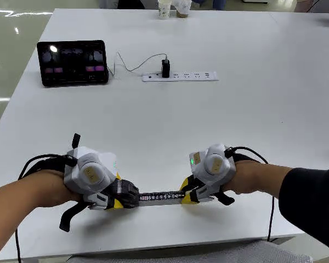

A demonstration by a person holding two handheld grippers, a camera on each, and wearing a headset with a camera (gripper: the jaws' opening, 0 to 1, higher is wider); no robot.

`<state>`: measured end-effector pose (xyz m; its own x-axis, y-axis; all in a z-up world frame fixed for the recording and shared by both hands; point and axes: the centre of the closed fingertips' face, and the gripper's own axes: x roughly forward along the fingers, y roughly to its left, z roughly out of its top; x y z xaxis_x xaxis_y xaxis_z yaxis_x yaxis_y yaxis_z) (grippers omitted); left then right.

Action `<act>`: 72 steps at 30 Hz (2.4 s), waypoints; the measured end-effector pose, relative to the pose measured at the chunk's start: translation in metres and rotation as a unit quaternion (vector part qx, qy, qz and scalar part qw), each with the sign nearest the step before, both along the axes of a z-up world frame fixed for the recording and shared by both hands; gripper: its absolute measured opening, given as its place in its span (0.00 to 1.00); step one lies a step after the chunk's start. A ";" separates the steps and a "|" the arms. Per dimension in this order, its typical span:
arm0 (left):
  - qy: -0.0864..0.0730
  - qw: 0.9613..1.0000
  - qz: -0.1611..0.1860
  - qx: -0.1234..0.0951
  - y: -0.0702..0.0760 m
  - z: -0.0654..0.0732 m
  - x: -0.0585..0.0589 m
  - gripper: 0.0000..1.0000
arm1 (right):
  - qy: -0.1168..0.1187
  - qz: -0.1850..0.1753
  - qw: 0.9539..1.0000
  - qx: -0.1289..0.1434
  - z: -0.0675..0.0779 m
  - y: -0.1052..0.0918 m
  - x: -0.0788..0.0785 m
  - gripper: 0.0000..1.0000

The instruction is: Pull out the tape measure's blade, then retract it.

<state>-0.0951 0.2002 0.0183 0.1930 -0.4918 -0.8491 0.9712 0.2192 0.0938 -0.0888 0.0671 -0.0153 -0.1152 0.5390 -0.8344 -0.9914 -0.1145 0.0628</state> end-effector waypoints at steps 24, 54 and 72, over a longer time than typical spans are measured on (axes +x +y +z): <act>-0.003 1.000 0.001 0.000 0.000 0.001 0.000 0.31 | 0.005 -0.004 1.000 -0.001 0.001 -0.015 0.002 0.10; -0.003 1.000 0.002 -0.001 0.000 0.000 0.000 0.31 | 0.009 -0.012 1.000 -0.009 0.001 -0.031 0.007 0.10; -0.004 1.000 0.001 -0.001 0.000 0.000 0.000 0.31 | 0.011 -0.020 1.000 -0.010 -0.001 -0.044 0.007 0.10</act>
<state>-0.0949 0.2006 0.0180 0.2004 -0.4935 -0.8464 0.9699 0.2218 0.1004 -0.0816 0.0232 -0.0160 -0.1116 0.5265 -0.8428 -0.9936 -0.0727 0.0861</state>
